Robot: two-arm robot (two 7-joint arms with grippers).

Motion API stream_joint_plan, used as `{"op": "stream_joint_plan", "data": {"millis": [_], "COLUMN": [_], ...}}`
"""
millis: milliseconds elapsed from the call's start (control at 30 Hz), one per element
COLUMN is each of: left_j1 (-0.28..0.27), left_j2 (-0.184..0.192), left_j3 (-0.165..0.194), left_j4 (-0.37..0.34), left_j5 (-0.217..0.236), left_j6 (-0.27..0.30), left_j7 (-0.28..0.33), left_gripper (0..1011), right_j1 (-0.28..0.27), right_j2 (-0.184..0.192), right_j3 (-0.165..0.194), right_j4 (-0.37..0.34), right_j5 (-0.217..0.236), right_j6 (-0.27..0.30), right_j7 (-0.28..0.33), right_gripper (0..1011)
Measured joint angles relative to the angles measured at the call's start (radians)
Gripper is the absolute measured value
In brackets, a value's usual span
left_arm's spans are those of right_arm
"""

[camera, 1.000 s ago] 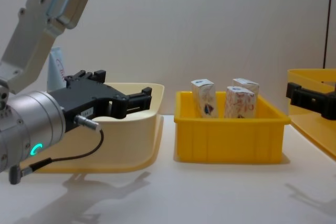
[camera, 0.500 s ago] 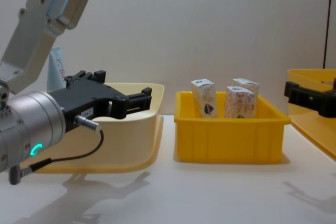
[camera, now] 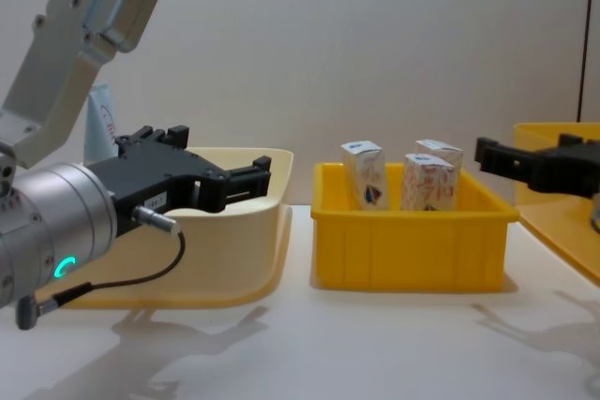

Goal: Bimanual collaborative sorting of washing and personal care products

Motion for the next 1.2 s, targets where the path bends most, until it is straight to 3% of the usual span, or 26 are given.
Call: {"op": "stream_joint_plan", "data": {"millis": [700,1200], "left_j1": [0.0,0.0], "left_j2": [0.0,0.0], "left_j3": [0.0,0.0], "left_j4": [0.0,0.0], "left_j5": [0.0,0.0], "left_j6": [0.0,0.0], "left_j7": [0.0,0.0], "left_gripper": [1003,1003], "right_j1": [0.171,0.265], "right_j2": [-0.084,-0.141], "right_j3": [-0.049,-0.071], "right_j4": [0.179,0.306], "right_j5": [-0.046,-0.091], "right_j6": [0.079,0.093], "right_j7": [-0.006,-0.037], "right_gripper": [1001,1001]}}
